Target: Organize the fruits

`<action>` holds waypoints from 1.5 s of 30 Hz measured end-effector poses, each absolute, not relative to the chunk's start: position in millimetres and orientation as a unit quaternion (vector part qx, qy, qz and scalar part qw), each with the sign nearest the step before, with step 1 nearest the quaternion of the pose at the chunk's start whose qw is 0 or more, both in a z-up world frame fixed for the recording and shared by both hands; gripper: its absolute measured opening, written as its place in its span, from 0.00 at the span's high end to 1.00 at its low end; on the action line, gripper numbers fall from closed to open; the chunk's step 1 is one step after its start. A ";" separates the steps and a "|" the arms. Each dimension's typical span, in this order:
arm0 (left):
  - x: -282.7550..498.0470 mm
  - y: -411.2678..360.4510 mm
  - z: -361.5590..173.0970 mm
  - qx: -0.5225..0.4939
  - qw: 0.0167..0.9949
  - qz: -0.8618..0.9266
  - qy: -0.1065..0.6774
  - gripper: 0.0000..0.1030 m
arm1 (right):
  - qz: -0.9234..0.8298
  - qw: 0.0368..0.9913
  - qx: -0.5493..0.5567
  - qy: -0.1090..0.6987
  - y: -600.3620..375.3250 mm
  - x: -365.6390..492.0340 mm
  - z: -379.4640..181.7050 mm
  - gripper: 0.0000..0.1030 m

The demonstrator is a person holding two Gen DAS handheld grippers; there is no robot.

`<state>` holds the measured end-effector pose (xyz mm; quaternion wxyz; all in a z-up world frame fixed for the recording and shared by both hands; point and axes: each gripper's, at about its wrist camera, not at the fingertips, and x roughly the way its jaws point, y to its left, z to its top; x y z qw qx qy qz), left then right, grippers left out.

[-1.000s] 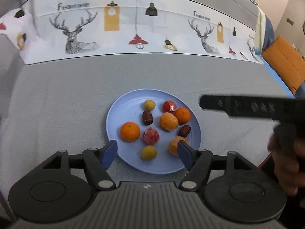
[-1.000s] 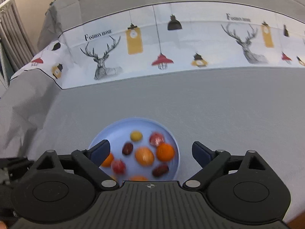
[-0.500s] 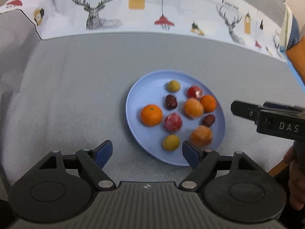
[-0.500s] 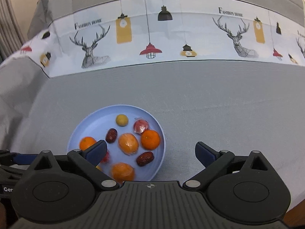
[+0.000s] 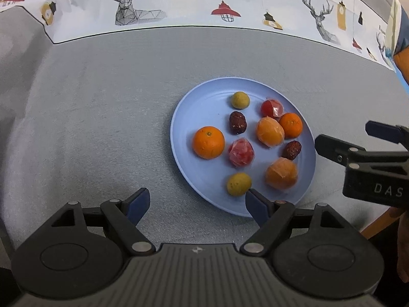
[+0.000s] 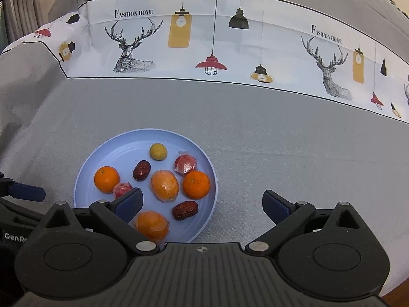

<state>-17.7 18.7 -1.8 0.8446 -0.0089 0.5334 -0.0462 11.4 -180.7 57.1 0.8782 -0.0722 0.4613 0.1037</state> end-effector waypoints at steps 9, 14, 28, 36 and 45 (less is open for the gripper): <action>-20.3 12.1 0.6 0.001 0.846 -0.060 0.530 0.07 | 0.100 0.878 -0.070 0.464 -183.7 11.2 55.6 0.03; -19.7 14.0 0.3 -0.002 0.845 -0.058 0.531 0.07 | 0.102 0.877 -0.071 0.464 -183.3 10.8 55.2 0.03; -19.6 13.4 0.2 -0.001 0.845 -0.060 0.531 0.07 | 0.103 0.875 -0.071 0.468 -184.2 12.0 53.4 0.01; -19.8 13.1 -0.1 0.000 0.846 -0.060 0.530 0.07 | 0.105 0.874 -0.073 0.469 -182.8 11.6 52.2 0.01; -19.6 13.3 0.3 0.000 0.845 -0.060 0.531 0.07 | 0.105 0.873 -0.073 0.470 -182.1 11.0 51.3 0.01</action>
